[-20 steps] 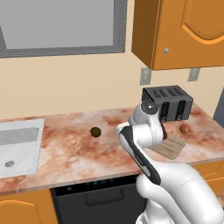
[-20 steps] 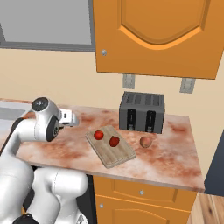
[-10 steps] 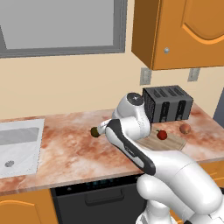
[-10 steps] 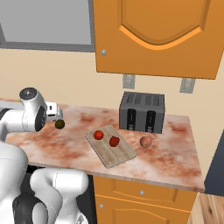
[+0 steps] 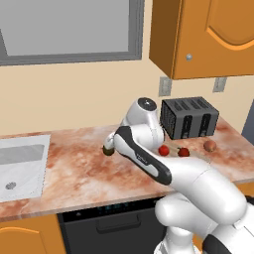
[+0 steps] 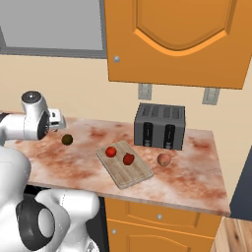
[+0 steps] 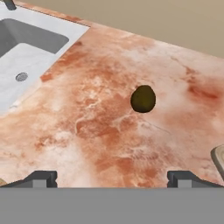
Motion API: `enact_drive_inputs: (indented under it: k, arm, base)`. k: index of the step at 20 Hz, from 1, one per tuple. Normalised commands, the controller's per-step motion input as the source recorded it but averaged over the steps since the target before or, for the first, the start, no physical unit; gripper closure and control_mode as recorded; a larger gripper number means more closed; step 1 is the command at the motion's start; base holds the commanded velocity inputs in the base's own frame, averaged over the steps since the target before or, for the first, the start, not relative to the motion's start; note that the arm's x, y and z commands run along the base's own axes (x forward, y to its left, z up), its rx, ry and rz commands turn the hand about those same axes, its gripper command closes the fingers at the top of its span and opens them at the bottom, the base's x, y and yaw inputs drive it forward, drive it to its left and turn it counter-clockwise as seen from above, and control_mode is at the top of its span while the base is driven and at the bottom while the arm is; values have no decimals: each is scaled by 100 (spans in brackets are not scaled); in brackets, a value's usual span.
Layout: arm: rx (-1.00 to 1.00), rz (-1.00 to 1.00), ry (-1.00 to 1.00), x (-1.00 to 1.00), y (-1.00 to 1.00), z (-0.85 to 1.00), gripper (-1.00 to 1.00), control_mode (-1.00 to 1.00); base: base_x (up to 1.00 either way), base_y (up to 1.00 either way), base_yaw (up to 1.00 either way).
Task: Place the avocado, onion, tomato, and bell pepper on the cutting board.
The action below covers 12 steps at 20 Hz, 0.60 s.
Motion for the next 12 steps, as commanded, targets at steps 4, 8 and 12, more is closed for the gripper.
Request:
enact_drive_inputs:
  k: [4,8,12]
  arm:
    - [0,0,0,24,11,0,-100,-100]
    - [-1,0,0,30,4,0,-100,-100]
    - [-1,-2,1,27,0,0,-100,-100]
  base:
    - [0,0,0]
    - [0,0,0]
    - [0,0,0]
